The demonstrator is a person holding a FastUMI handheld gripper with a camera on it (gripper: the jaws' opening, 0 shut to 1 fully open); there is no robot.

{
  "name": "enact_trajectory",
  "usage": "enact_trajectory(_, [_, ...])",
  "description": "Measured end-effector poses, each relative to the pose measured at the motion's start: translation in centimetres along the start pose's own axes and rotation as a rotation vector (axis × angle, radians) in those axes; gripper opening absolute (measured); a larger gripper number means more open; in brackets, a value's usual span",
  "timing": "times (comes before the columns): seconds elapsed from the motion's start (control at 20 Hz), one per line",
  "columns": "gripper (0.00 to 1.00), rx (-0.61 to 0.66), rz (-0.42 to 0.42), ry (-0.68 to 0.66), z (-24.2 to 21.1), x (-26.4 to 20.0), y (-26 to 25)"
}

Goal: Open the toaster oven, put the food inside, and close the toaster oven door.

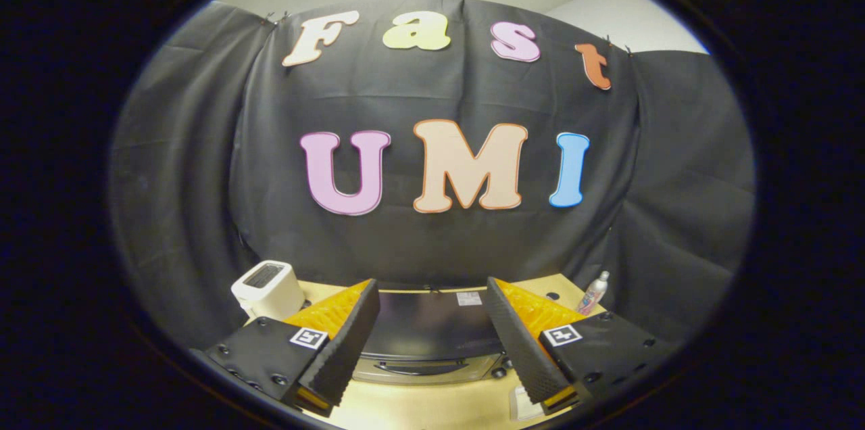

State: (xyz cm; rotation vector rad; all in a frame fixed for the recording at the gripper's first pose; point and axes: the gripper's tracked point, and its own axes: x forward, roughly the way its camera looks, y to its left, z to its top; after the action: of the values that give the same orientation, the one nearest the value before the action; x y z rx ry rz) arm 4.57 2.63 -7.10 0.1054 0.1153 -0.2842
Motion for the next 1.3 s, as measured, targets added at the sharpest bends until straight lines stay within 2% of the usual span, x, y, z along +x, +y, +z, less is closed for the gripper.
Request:
enact_trajectory(0.25, [1.00, 0.023, 0.011, 0.103, -5.1, 1.4, 2.3])
enact_trajectory(0.55, [1.00, 0.013, 0.021, 0.142, -10.5, 4.1, 4.0])
enact_trajectory(0.75, [1.00, -0.030, -0.015, 0.170, -14.5, 6.1, 3.7])
enact_trajectory(1.1, [1.00, -0.061, 0.023, 0.154, -18.4, 8.6, 3.3])
enact_trajectory(1.3, [1.00, 0.006, 0.040, 0.073, -18.5, 9.3, 3.2])
